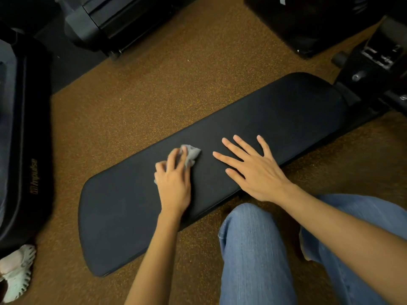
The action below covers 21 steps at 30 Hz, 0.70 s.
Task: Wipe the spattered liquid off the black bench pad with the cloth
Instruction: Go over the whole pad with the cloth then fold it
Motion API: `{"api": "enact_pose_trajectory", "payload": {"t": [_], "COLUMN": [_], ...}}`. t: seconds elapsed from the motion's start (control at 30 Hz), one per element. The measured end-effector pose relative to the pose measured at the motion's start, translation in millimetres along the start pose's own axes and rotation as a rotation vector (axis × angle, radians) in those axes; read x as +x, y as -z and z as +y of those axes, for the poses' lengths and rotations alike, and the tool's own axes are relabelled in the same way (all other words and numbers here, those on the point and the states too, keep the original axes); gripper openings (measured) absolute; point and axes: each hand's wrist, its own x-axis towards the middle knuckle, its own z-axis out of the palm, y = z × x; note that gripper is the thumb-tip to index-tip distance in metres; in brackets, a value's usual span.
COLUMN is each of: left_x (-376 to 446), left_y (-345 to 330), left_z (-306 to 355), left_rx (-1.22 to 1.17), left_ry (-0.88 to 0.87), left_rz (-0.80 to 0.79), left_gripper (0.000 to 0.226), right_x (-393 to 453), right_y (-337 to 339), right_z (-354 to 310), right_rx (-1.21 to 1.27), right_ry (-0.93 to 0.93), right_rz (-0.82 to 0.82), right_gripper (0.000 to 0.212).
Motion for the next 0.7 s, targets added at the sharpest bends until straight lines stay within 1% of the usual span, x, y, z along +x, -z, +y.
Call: {"api": "enact_pose_trajectory", "payload": {"t": [0.1, 0.17, 0.23, 0.3, 0.37, 0.43, 0.47, 0.53, 0.63, 0.67, 0.7], "left_x": [29, 21, -12, -58, -87, -76, -63, -29, 6, 6, 0], "left_y": [3, 2, -1, -5, -5, -3, -1, 4, 10, 10, 9], "left_z": [-22, -12, 13, 34, 38, 21, 10, -17, -44, -41, -32], "left_rx": [-0.016, -0.048, -0.089, -0.118, -0.107, -0.065, -0.027, 0.029, -0.028, -0.039, -0.04], "left_ry": [0.234, 0.255, 0.151, 0.02, -0.064, -0.121, -0.111, -0.008, 0.237, 0.265, 0.246], "left_rz": [0.015, 0.044, 0.057, 0.013, -0.022, 0.007, 0.018, 0.02, 0.005, 0.017, 0.021], "left_gripper": [0.043, 0.042, 0.041, 0.044, 0.048, 0.047, 0.046, 0.043, 0.044, 0.044, 0.044], "right_x": [-1, -1, 0, 0, 1, -1, -1, -1, -1, -1, 0], "right_y": [0, 1, 1, 1, 2, 2, 2, 3, 3, 2, 2], "right_z": [1, 0, 0, 0, 0, -1, -1, 0, 0, 0, 0], "right_rx": [0.008, 0.014, 0.02, 0.019, 0.02, 0.017, 0.016, 0.023, 0.015, 0.014, 0.013], "right_ry": [0.0, -0.001, -0.003, -0.008, -0.006, 0.0, 0.001, 0.004, 0.002, 0.001, 0.001], "right_rz": [0.0, -0.002, -0.005, -0.012, -0.016, -0.019, -0.019, -0.024, -0.021, -0.02, -0.019], "right_gripper": [0.048, 0.048, 0.048, 0.049, 0.049, 0.049, 0.049, 0.049, 0.049, 0.049, 0.049]}}
